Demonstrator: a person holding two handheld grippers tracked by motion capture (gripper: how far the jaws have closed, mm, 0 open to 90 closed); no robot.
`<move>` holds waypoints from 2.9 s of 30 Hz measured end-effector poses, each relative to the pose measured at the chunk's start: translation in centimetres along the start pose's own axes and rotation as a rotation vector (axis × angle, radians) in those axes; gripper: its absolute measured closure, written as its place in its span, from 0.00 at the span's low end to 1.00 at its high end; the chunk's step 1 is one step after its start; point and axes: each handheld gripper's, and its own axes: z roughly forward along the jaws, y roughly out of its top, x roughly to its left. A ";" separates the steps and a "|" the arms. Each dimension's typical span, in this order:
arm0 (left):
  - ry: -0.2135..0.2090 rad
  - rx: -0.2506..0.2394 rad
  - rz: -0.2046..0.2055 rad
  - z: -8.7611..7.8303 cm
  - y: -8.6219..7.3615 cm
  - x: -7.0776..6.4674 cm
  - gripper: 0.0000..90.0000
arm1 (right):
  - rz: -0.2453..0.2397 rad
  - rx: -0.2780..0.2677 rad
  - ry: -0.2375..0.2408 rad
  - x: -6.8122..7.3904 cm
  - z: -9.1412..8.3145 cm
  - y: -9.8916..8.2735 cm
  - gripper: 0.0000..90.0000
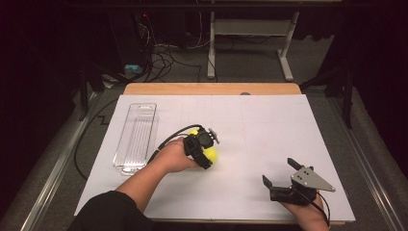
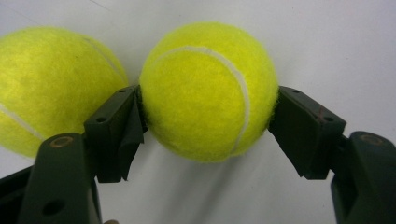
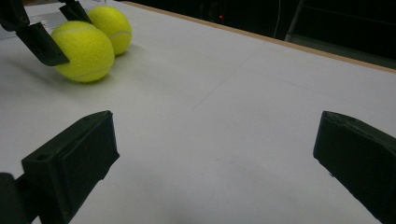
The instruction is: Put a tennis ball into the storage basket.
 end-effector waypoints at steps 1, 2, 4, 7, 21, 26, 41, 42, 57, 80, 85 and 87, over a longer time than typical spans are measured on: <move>0.000 0.003 -0.005 -0.1 0.0 0.0 0.32 | 0.000 0.000 0.000 0.0 0.0 0.0 0.00; -0.004 0.005 -0.008 -0.1 0.0 0.0 0.32 | -0.001 -0.001 -0.001 0.0 0.0 0.0 0.00; -0.030 0.008 -0.019 -0.3 -0.1 0.1 0.33 | 0.000 -0.001 0.000 0.0 0.0 0.0 0.00; -0.043 -0.003 -0.024 -0.9 -0.3 0.1 0.35 | 0.000 -0.002 0.000 -0.1 0.0 0.0 0.00; -0.066 -0.020 -0.040 -1.4 -0.2 0.8 0.53 | -0.001 0.000 -0.001 0.0 0.1 0.0 0.00; -0.024 -0.037 -0.031 -2.1 1.0 0.7 0.34 | 0.003 0.002 -0.002 -0.1 0.0 0.0 0.00; -0.016 0.064 -0.038 1.5 4.0 0.6 0.29 | 0.003 -0.001 0.000 -0.2 0.0 -0.1 0.00; -0.017 0.066 -0.039 1.5 4.0 0.6 0.29 | 0.002 0.000 0.000 -0.2 0.0 -0.1 0.00; -0.057 0.059 -0.040 -0.3 3.3 0.3 0.30 | -0.001 -0.002 -0.001 -0.1 -0.1 0.0 0.00; -0.077 0.065 -0.122 -6.7 -3.9 2.9 0.30 | -0.005 -0.004 0.000 0.1 0.0 0.1 0.00; -0.070 0.076 -0.148 -7.8 -5.4 4.0 0.30 | -0.003 -0.001 -0.002 0.1 0.0 0.1 0.00; -0.064 0.079 -0.162 -8.5 -6.1 4.6 0.30 | -0.003 -0.001 -0.002 0.1 0.0 0.1 0.00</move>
